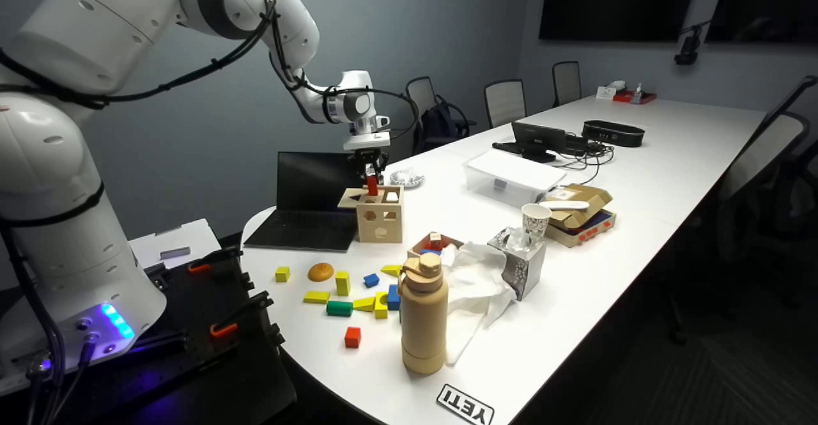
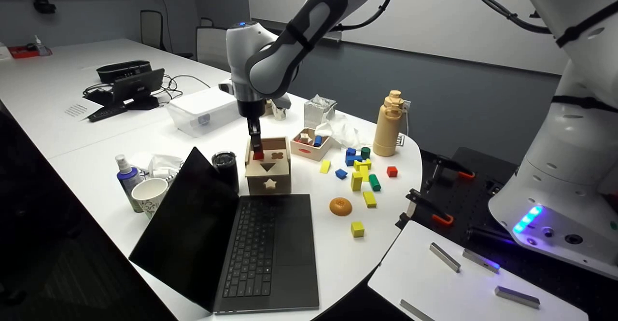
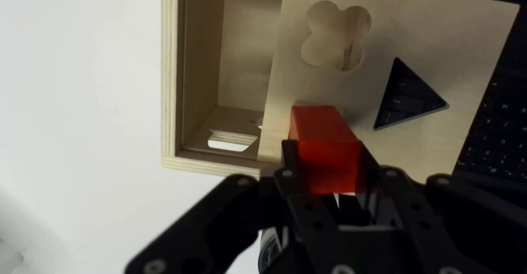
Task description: Pick up the red object from the table and put it in the box
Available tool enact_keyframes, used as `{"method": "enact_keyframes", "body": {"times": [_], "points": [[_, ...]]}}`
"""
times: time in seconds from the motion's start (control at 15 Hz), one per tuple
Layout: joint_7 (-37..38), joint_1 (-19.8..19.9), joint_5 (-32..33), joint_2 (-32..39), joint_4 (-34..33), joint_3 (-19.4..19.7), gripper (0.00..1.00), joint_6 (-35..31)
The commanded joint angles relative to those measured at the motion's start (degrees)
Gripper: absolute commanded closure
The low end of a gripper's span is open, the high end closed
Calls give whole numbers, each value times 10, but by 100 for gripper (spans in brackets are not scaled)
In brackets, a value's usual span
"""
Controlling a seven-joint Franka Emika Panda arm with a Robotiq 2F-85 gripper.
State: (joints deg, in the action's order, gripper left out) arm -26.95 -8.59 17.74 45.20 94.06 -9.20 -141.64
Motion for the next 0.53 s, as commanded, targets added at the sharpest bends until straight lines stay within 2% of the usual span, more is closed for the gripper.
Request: {"method": "enact_keyframes", "body": {"times": [0.0,0.47], "points": [[0,6,-19,5,-6,-6,92,22],[15,6,-30,14,-10,0,92,21]]}}
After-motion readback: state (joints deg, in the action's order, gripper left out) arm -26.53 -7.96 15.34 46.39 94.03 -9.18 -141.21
